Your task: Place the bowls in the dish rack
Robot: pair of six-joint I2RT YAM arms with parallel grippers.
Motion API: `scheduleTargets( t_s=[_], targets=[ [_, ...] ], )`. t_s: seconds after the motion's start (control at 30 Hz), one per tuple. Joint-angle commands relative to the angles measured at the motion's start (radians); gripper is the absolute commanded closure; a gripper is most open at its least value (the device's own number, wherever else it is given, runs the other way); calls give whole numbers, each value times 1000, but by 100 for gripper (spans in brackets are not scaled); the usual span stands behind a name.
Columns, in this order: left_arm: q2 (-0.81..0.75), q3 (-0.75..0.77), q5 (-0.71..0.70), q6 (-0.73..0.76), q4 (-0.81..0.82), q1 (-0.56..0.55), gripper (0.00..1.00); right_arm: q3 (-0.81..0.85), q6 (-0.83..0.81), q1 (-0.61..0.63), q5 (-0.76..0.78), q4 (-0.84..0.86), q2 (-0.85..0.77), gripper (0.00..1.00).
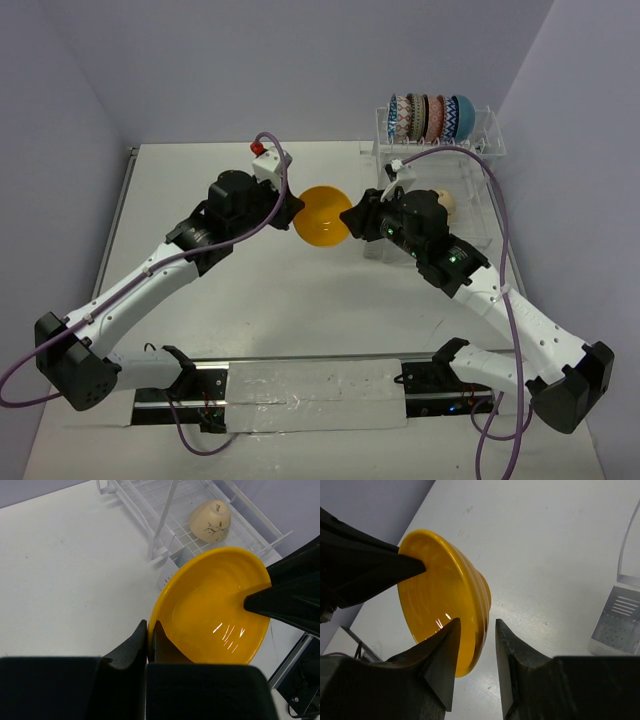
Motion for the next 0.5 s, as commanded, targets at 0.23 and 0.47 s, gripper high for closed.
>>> scheduleTargets(
  t_s=[0.23,0.47],
  targets=[
    [-38,34,-9,13,11,-25,100,46,1,12,60,51,-8,81],
    [-38,52,-4,15,-6,-32,85,49,-17,15,126,16,-14,100]
  ],
)
